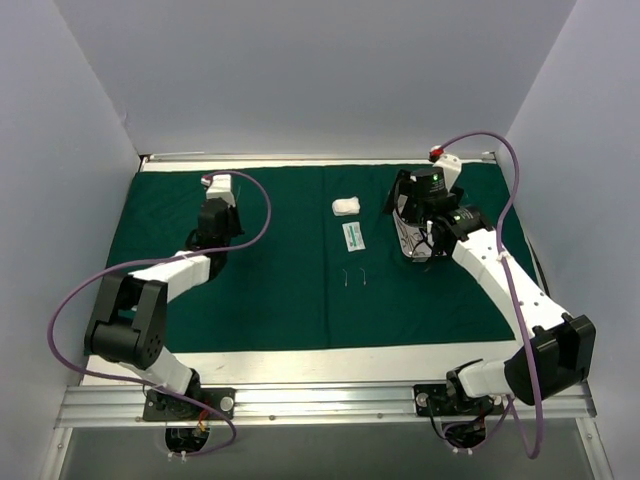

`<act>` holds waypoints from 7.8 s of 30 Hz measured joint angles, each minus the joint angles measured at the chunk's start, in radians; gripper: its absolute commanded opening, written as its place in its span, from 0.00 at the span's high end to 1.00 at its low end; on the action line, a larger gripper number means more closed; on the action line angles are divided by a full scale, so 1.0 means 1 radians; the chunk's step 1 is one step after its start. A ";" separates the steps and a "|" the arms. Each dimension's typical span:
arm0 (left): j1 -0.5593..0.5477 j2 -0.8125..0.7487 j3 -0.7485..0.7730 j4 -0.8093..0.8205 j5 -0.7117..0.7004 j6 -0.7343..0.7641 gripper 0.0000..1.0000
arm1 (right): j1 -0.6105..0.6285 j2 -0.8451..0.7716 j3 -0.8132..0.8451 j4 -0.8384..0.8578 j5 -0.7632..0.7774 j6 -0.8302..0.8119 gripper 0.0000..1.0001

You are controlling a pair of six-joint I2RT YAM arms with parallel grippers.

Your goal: Open and lay out the surgical kit

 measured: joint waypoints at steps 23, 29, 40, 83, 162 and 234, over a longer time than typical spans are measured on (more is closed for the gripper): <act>0.311 -0.041 0.068 -0.224 0.204 0.121 0.98 | -0.053 0.000 -0.053 0.074 -0.112 -0.057 0.04; 0.352 -0.037 0.085 -0.257 0.221 0.139 0.98 | -0.064 0.000 -0.071 0.078 -0.130 -0.061 0.04; 0.368 0.033 0.095 -0.274 0.230 0.158 0.95 | -0.071 0.002 -0.097 0.110 -0.166 -0.069 0.05; 0.394 -0.057 0.170 -0.505 0.227 0.077 0.06 | -0.164 0.088 -0.131 0.130 -0.198 -0.055 0.14; -0.090 -0.500 0.165 -0.816 -0.037 0.003 0.02 | -0.332 0.701 0.516 -0.124 -0.178 -0.048 1.00; -0.776 0.151 0.343 -0.128 -0.381 0.237 0.98 | 0.080 0.355 0.364 -0.135 -0.140 0.164 0.50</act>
